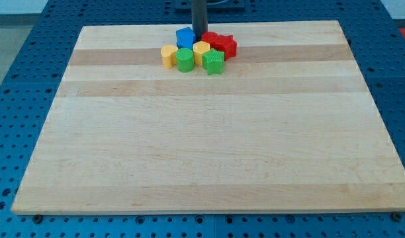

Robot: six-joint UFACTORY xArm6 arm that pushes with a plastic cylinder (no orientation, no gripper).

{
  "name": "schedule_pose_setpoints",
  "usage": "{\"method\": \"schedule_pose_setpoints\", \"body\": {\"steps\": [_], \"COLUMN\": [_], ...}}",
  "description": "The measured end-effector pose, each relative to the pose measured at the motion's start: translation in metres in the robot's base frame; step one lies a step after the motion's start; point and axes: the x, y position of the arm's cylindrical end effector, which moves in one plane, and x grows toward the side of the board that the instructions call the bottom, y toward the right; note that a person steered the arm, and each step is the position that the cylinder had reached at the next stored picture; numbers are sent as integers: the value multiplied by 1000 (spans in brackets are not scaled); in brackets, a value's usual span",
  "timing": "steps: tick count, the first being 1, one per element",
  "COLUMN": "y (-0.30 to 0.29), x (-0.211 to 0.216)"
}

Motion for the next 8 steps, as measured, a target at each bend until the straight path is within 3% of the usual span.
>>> {"method": "schedule_pose_setpoints", "body": {"steps": [2,4,8], "y": [28,37,23], "x": [50,132,127]}}
